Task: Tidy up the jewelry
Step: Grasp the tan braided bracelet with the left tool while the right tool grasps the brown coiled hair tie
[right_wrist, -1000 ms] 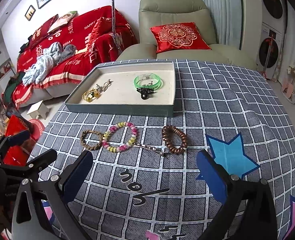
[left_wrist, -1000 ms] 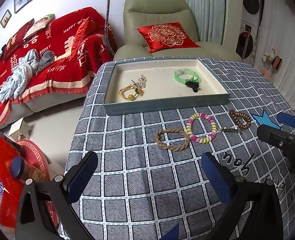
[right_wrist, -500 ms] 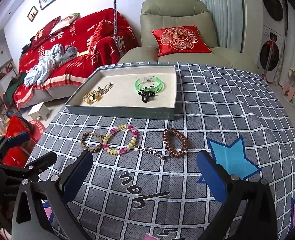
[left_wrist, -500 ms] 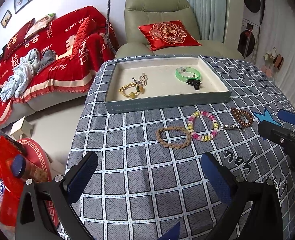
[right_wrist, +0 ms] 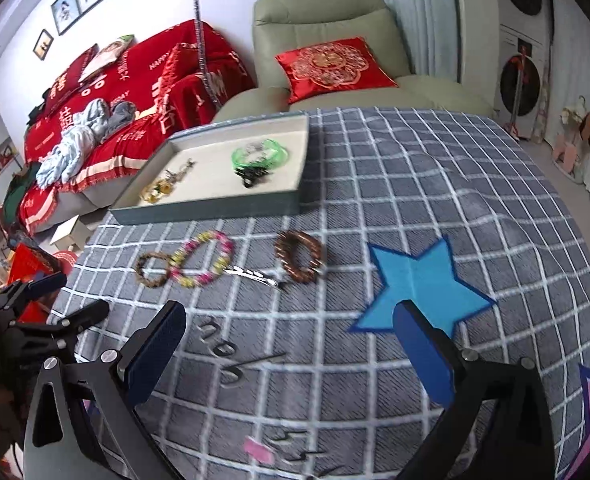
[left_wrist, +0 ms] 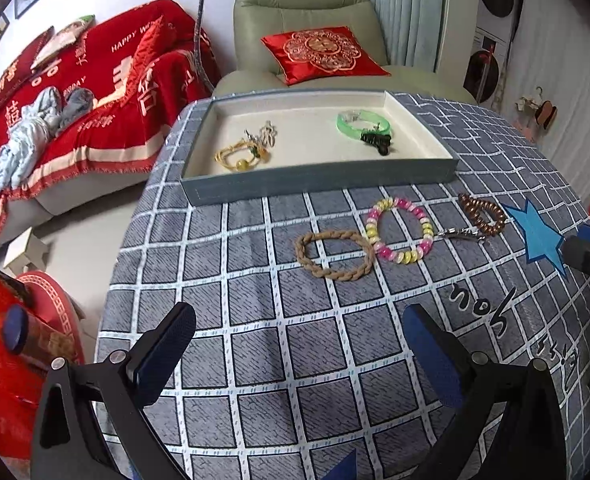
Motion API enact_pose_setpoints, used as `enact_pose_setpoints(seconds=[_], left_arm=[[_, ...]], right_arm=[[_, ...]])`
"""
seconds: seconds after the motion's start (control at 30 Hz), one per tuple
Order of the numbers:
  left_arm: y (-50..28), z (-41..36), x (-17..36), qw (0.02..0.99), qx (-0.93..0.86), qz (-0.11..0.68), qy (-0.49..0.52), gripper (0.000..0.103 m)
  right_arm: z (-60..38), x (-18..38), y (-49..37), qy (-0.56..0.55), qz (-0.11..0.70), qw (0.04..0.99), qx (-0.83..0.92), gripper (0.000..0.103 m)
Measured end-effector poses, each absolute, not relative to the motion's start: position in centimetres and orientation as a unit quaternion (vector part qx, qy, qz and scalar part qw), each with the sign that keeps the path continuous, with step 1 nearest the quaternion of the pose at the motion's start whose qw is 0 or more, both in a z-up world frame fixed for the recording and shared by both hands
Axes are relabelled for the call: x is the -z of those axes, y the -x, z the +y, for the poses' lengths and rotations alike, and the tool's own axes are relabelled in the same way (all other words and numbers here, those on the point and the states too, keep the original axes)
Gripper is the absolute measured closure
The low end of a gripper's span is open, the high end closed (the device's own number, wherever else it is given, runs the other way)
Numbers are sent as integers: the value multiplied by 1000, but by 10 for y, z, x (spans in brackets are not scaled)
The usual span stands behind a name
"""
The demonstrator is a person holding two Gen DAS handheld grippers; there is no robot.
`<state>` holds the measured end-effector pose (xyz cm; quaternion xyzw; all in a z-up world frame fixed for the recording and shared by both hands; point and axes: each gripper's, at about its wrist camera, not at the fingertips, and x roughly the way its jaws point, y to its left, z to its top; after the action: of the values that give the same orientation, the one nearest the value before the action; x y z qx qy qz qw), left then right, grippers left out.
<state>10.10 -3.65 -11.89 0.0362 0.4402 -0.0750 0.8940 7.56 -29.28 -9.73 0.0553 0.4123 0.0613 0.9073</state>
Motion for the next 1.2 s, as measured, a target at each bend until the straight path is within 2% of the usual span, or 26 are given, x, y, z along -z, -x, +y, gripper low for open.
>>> enact_pose_setpoints(seconds=[0.3,0.57,0.73,0.77,0.87,1.0,1.2], left_arm=[[-118,-44,133,889,88,448,-44,0],[-145,-39,141,886,66,458,-26,0],[-157,-34,148,882,56,467,-16,0],[-159,-33,149,881,55,469,-14,0],[-165,-34,152,880,55,472,-14,0],[-169,-38,157,877,59,476,-17,0],[-173,-41,160,878,67,473,-14,0]], right_arm=[[-317,118,-83,-69,441,894,-36,0],[-309,114,-121,-69,440,895,-25,0],[-301,120,-144,-77,449,890,-26,5],[-299,121,-147,-75,451,889,-26,7],[-295,128,-156,-69,461,884,-24,25],[-296,140,-167,-77,478,875,-18,35],[-293,145,-168,-69,479,875,-14,39]])
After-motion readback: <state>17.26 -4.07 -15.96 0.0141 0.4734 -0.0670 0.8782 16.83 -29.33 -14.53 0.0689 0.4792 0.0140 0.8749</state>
